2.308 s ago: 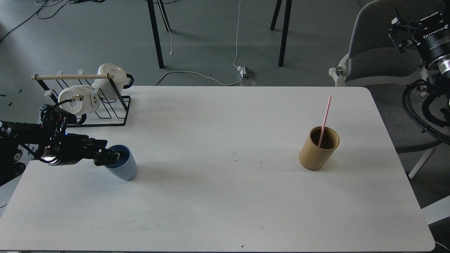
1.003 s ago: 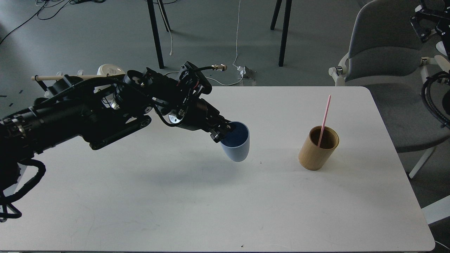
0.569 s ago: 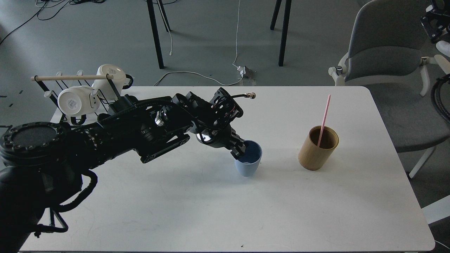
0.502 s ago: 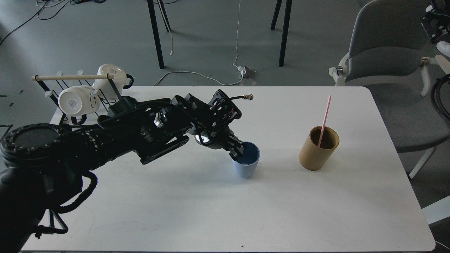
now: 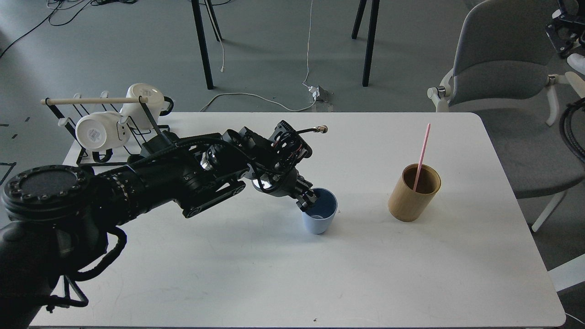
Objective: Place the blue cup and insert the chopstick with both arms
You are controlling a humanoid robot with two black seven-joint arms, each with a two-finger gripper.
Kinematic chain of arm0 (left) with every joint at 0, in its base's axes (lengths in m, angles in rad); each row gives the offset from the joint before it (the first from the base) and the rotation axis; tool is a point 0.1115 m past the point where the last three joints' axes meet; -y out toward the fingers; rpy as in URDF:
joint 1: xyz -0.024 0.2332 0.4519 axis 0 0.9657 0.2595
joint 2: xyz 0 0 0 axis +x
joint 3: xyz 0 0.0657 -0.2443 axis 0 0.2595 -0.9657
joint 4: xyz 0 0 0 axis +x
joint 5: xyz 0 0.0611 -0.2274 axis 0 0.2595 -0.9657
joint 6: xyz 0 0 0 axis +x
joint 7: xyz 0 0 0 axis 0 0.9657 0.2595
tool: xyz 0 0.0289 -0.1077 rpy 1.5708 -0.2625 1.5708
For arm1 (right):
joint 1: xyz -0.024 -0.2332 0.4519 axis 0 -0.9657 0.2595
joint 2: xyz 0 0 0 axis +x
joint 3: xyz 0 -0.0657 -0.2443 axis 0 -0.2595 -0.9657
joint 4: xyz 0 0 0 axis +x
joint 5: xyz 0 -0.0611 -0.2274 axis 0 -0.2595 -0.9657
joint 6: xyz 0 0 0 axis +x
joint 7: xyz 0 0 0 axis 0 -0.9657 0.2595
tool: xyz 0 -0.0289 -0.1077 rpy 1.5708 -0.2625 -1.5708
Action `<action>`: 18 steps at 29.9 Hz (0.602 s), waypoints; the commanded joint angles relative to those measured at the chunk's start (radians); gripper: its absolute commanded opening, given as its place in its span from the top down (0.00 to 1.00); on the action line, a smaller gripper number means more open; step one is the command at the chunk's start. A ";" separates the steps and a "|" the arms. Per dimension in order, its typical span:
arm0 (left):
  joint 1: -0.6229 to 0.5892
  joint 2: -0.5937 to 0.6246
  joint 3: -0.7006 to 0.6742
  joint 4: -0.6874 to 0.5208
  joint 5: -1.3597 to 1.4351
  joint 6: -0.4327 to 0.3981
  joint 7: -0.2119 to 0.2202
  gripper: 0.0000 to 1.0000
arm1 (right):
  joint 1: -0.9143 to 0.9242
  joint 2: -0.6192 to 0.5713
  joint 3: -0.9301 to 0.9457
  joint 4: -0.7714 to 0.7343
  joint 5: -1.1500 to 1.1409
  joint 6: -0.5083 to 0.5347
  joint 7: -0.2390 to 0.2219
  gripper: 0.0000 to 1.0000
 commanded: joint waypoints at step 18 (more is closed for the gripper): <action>0.037 0.288 -0.465 -0.039 -1.005 0.001 -0.002 0.01 | -0.046 -0.307 -0.138 0.320 -0.430 -0.002 -0.002 0.00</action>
